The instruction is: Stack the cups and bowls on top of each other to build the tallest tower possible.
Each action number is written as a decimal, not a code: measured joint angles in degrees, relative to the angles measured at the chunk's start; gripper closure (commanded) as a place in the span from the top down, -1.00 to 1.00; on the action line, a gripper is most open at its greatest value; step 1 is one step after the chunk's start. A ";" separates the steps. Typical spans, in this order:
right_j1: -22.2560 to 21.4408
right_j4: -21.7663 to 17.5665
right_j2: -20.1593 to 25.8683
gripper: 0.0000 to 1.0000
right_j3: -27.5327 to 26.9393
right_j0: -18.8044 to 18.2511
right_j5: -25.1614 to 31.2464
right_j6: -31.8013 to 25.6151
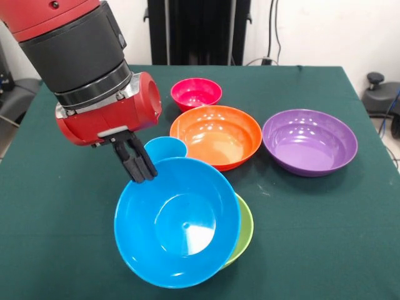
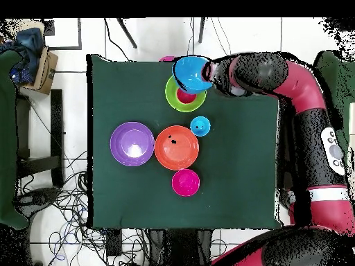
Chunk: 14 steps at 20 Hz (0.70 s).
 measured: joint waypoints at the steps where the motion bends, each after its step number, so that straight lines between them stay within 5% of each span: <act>1: 0.03 0.00 0.01 -1.00 0.00 0.00 0.00 0.00; 2: 0.07 -0.01 0.01 -1.00 0.00 0.00 -0.01 0.00; 3: 0.10 -0.01 0.02 1.00 0.00 0.00 -0.01 0.00; 14: 0.28 -0.28 -0.03 1.00 -0.74 0.14 -0.01 0.00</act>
